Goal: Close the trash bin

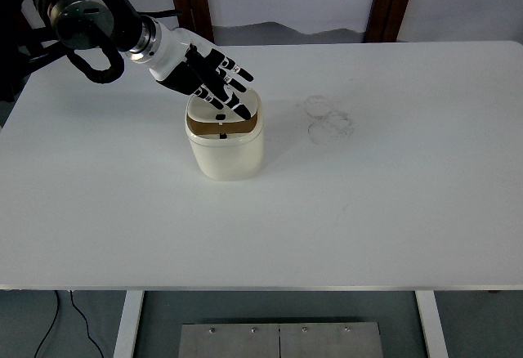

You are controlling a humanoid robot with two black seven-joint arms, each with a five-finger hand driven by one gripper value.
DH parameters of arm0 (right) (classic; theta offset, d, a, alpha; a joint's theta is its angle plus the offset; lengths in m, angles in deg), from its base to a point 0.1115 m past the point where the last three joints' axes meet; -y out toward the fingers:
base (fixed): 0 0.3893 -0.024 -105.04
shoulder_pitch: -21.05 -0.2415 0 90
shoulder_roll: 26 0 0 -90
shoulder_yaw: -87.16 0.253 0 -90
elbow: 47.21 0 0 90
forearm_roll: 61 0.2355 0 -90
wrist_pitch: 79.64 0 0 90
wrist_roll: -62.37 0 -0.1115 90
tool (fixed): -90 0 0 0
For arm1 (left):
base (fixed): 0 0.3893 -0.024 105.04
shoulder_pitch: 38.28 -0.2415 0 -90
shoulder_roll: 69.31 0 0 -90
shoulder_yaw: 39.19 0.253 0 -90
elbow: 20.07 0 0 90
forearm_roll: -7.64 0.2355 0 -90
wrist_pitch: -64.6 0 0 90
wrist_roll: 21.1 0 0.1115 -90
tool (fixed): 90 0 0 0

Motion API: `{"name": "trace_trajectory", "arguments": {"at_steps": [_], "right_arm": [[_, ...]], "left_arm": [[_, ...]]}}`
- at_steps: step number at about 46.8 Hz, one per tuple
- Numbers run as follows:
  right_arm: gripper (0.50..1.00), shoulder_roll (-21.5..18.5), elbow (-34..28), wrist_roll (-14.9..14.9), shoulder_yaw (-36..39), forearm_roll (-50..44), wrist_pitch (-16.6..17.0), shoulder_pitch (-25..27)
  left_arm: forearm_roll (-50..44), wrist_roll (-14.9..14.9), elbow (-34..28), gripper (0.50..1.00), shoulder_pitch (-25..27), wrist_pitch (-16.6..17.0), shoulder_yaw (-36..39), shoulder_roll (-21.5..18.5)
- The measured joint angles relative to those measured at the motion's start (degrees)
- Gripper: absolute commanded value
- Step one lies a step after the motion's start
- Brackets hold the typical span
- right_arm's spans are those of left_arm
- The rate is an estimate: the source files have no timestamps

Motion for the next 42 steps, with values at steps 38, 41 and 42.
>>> {"name": "trace_trajectory", "arguments": {"at_steps": [38, 41, 42], "right_arm": [[0.995, 0.00, 0.00, 0.01, 0.00, 0.00, 0.00, -0.21], [0.995, 0.00, 0.00, 0.01, 0.00, 0.00, 0.00, -0.22], [0.995, 0.00, 0.00, 0.01, 0.00, 0.00, 0.00, -0.21]], "left_arm": [[0.00, 0.02, 0.05, 1.000, -2.09, 0.09, -0.03, 0.16], [0.00, 0.02, 0.05, 1.000, -2.14, 0.09, -0.01, 0.06], [0.00, 0.02, 0.05, 1.000, -2.14, 0.09, -0.01, 0.03]]}}
